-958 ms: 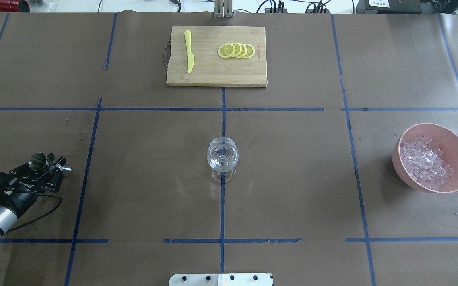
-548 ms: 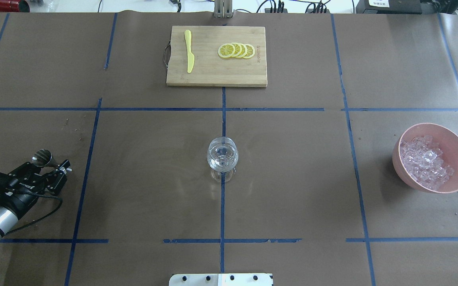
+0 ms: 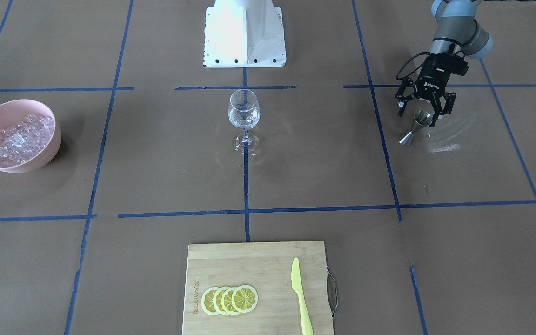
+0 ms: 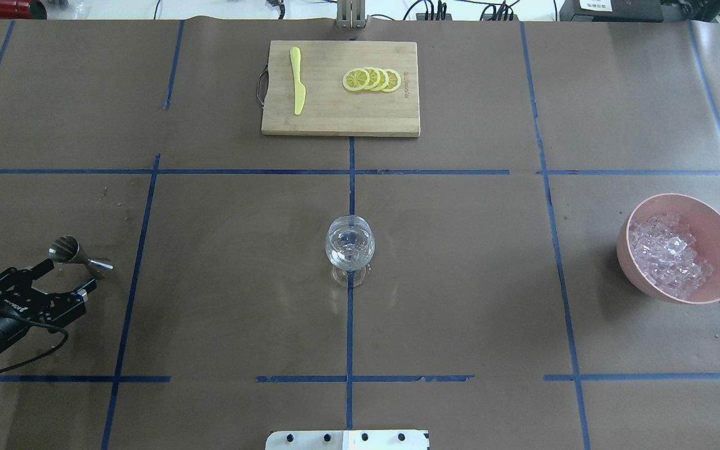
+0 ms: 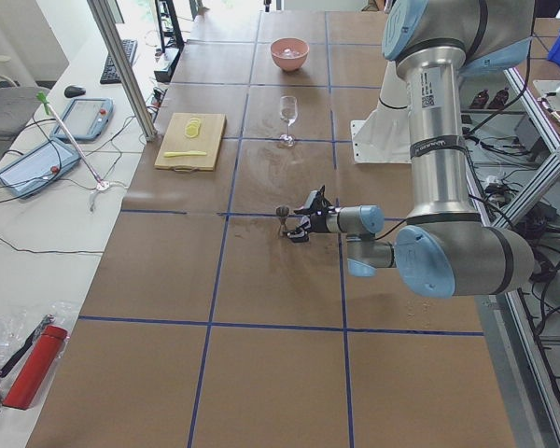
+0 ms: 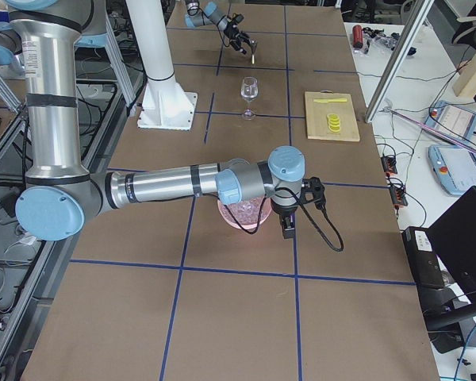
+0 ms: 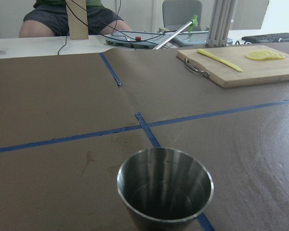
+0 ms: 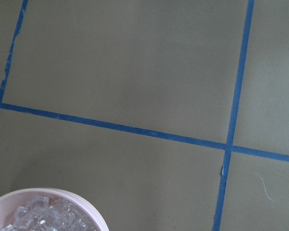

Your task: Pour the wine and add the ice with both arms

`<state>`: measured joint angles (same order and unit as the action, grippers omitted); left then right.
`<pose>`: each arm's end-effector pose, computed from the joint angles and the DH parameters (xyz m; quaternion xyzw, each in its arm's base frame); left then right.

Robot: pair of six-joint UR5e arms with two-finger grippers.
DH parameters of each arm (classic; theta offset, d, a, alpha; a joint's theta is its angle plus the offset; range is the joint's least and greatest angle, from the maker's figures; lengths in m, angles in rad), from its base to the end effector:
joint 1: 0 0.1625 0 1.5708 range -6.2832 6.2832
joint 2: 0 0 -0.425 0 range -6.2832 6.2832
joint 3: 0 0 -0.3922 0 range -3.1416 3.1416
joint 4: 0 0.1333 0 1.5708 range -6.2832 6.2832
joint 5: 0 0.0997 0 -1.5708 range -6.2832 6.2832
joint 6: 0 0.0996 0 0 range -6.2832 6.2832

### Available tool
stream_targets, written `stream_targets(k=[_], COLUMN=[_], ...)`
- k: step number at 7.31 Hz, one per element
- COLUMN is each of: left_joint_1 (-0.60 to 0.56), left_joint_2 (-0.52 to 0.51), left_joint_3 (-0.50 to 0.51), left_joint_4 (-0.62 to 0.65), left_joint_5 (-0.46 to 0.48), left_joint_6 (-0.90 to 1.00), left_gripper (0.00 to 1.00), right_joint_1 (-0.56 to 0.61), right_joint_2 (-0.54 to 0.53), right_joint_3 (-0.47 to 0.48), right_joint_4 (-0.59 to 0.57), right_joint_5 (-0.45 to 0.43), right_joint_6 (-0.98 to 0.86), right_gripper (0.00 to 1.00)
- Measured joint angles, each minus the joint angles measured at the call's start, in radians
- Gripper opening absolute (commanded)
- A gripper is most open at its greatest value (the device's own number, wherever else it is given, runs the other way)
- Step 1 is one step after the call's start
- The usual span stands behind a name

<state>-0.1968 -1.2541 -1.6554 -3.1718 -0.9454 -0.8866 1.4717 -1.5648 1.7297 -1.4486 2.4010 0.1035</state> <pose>0.3042 -0.2560 0.5751 0.4721 0.4425 -0.0109 0.7623 0.0096 -0.5075 0.5593 0.0899 -0.4103 -0.0557 0.9058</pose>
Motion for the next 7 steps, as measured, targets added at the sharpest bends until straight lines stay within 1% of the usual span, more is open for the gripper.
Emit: stream_targets(k=[2,3,4,5,6,7], left_joint_1=[-0.003,-0.007,-0.018,-0.045,-0.094,-0.160], left_joint_2=[0.060,0.115,0.178,0.222,0.243,0.251], left_joint_3=[-0.035,-0.056,-0.080,-0.089,-0.083,-0.065], left_joint_4=[0.003,0.004,0.004,0.002,0.001,0.001], left_joint_5=[-0.112,-0.153,-0.181,-0.196,-0.222,-0.282], left_joint_6=[0.004,0.014,0.041,0.078,0.134,0.200], left_gripper=[1.00,1.00,1.00,1.00,1.00,1.00], right_joint_1=[-0.006,-0.027,-0.071,-0.136,-0.213,-0.299], right_joint_2=[0.001,0.002,0.002,-0.005,-0.031,-0.072], right_joint_3=[0.012,0.016,0.017,0.017,0.017,0.017], right_joint_4=[0.001,0.018,0.073,0.174,0.326,0.491], right_joint_5=[0.002,0.002,0.000,-0.010,-0.041,-0.096], right_joint_6=[0.000,0.004,0.061,0.195,0.356,0.538], right_gripper=[1.00,1.00,1.00,1.00,1.00,1.00])
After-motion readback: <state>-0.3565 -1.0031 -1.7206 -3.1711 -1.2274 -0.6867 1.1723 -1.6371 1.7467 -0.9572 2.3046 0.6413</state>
